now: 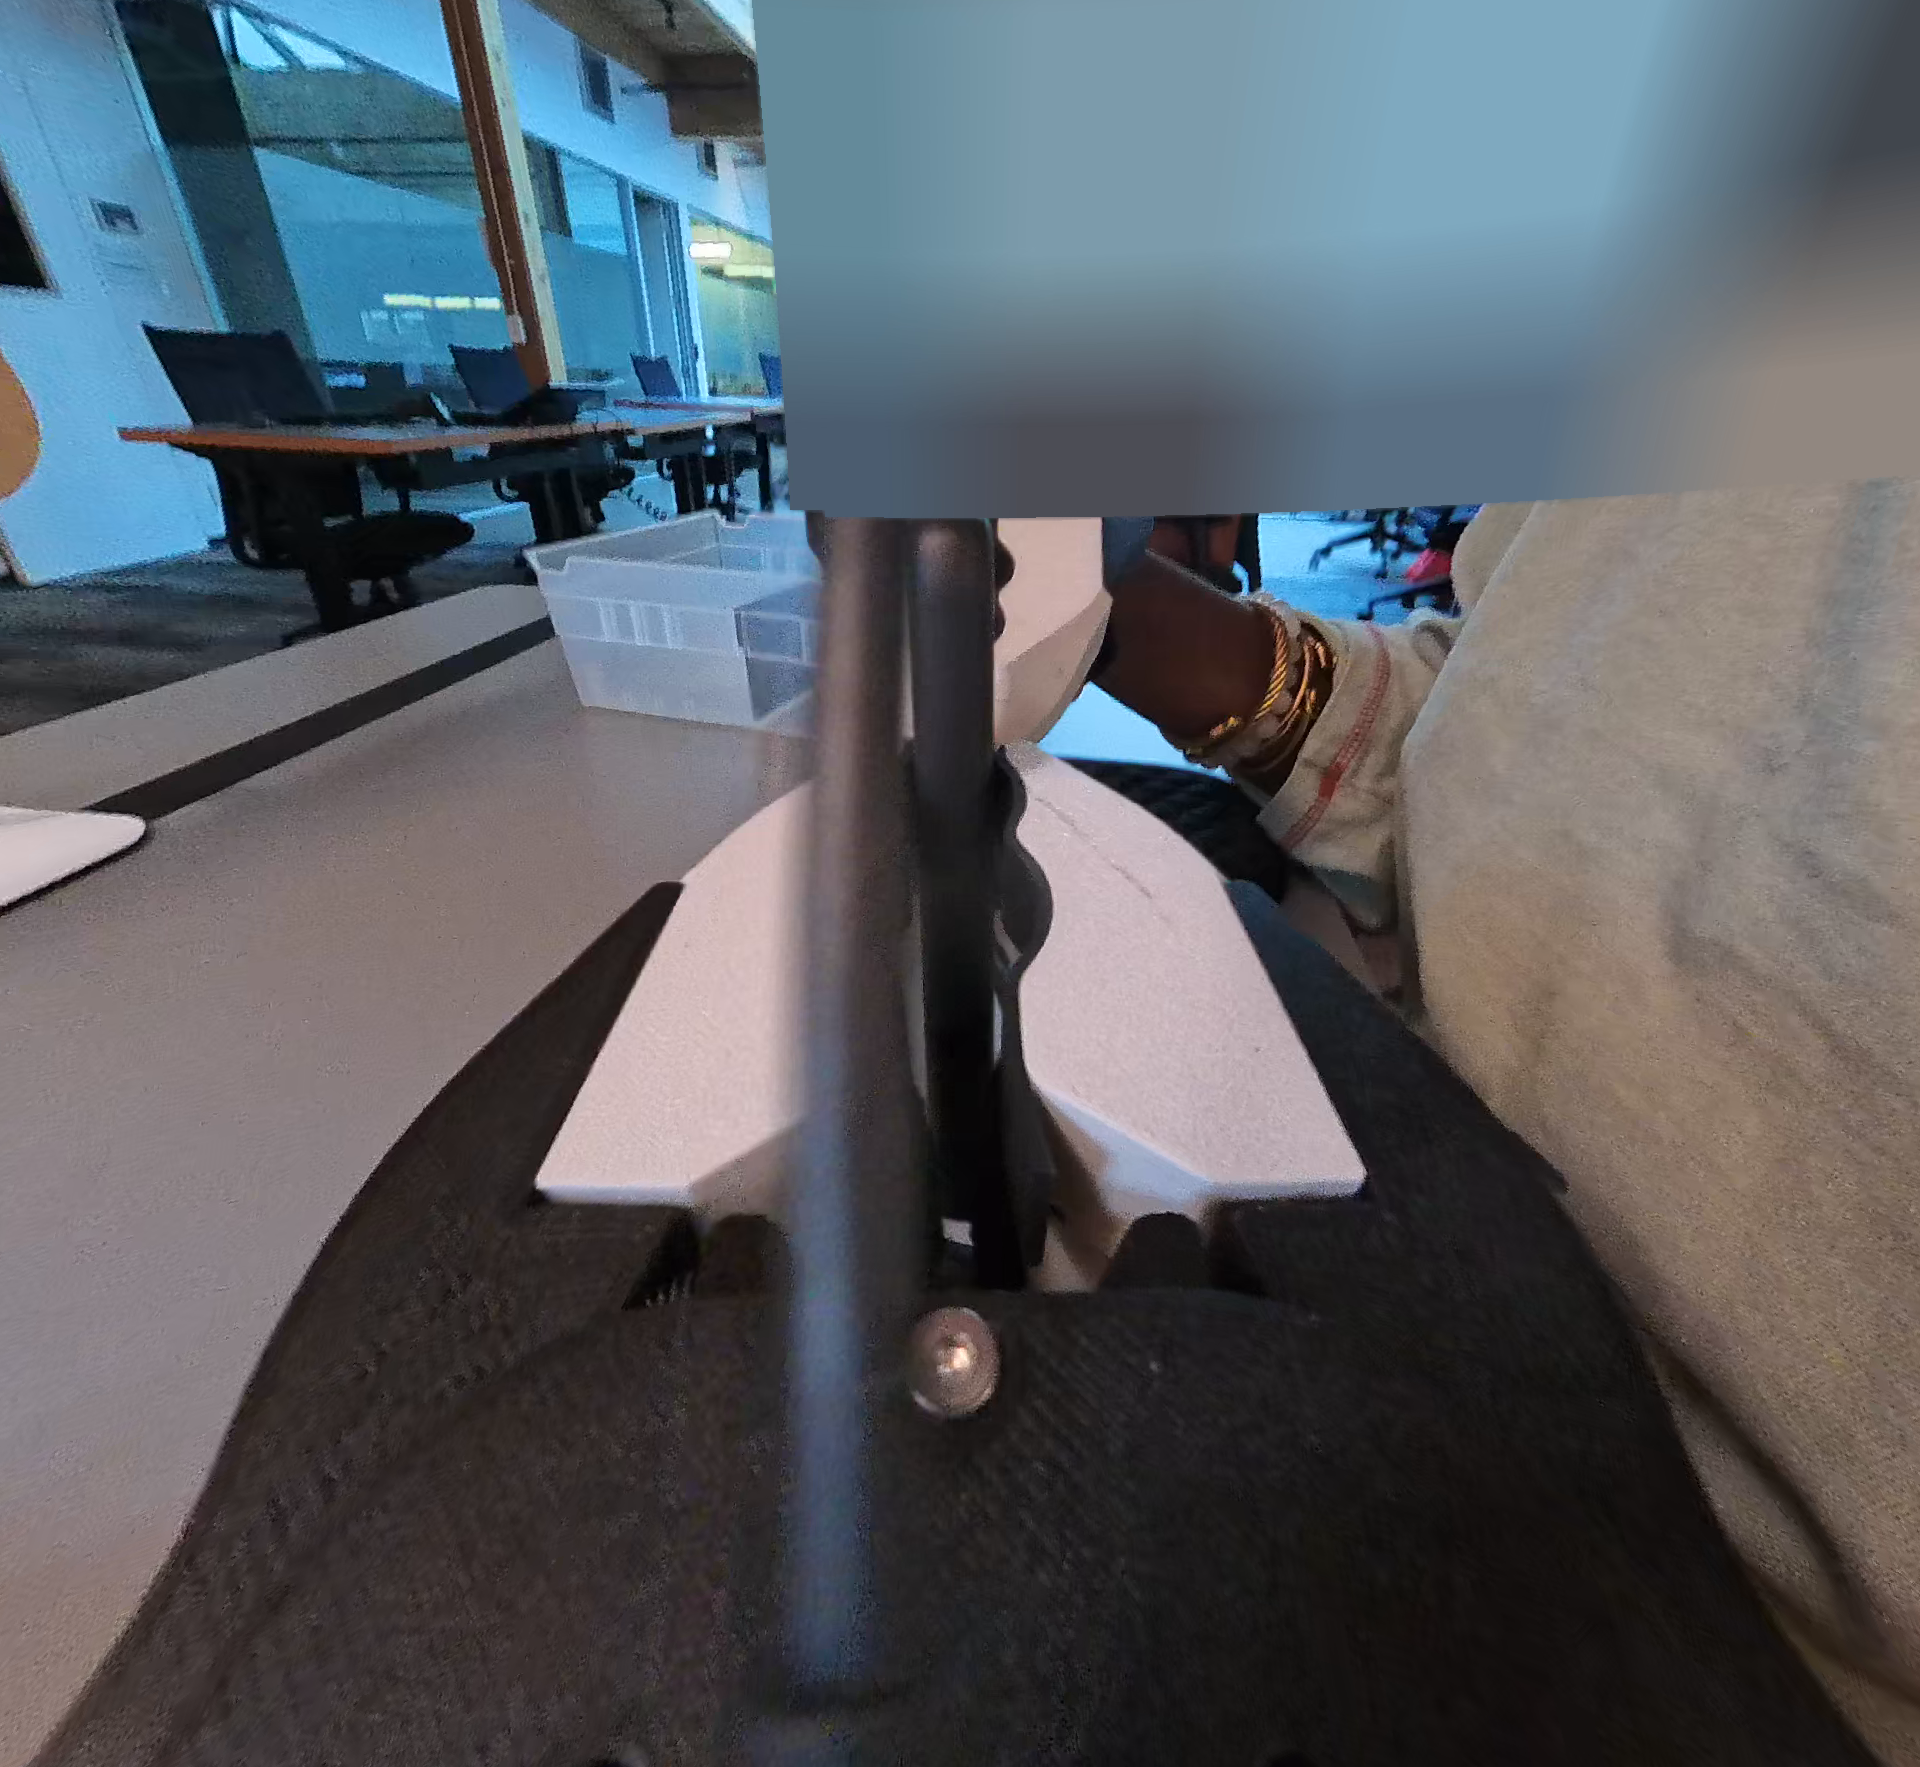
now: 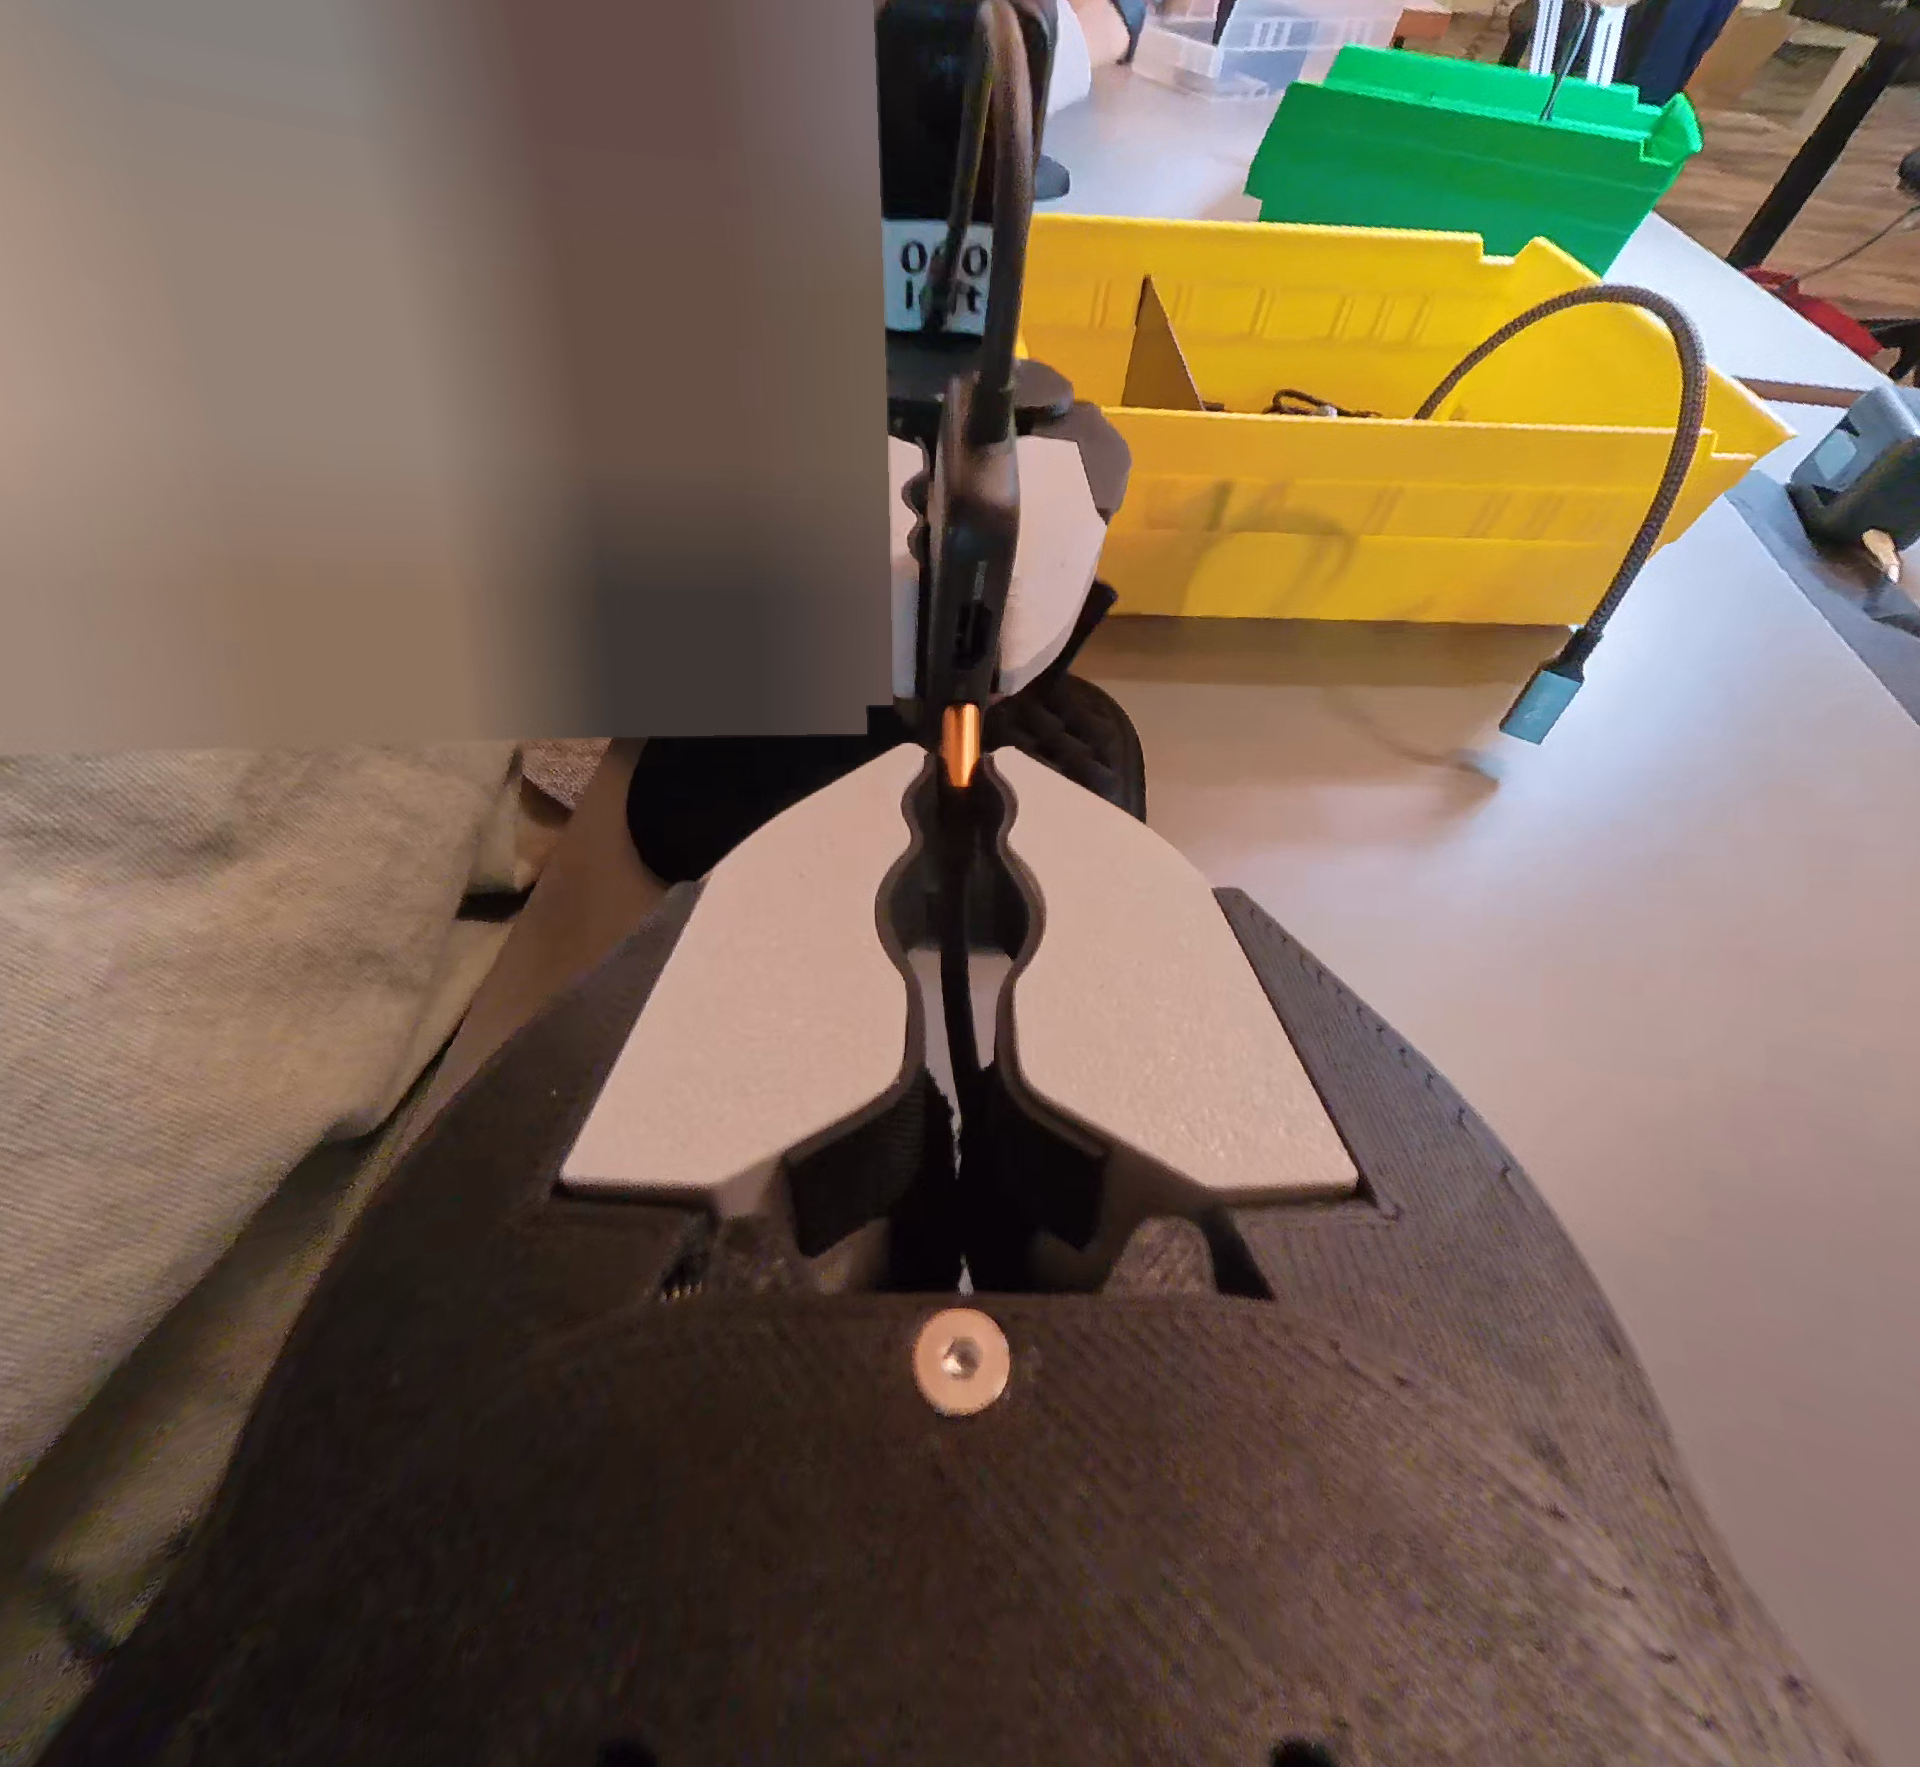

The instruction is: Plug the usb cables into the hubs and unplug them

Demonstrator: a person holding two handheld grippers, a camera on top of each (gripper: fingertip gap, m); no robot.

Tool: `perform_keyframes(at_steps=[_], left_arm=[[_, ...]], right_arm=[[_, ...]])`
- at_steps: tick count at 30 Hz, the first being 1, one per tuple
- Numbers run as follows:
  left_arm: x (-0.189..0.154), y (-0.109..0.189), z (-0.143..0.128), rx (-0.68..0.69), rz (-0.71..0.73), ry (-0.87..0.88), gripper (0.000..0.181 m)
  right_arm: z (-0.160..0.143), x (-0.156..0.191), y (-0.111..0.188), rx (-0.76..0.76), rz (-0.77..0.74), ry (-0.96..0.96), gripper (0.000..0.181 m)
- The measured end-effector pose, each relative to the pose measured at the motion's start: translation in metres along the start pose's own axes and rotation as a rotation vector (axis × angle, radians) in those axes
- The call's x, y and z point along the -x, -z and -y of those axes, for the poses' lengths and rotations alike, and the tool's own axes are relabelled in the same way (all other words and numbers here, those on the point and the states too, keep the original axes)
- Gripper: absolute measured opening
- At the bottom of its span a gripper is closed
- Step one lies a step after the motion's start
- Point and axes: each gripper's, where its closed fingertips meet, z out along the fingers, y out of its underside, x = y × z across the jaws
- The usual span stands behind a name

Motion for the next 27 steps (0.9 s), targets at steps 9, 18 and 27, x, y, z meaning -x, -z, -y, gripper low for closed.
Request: perform_keyframes(at_steps=[9,18,27], left_arm=[[-0.007,0.005,-0.005,-0.004,-0.053,-0.010,0.012],[0.014,0.041,0.026,-0.126,0.092,-0.050,0.014],[0.014,0.031,0.017,-0.182,0.111,0.014,0.012]], right_arm=[[-0.007,0.007,-0.005,0.089,-0.001,0.058,0.007],[0.034,-0.018,0.122,-0.129,-0.346,0.098,0.007],[0.100,-0.014,0.305,-0.412,-0.970,0.211,0.006]])
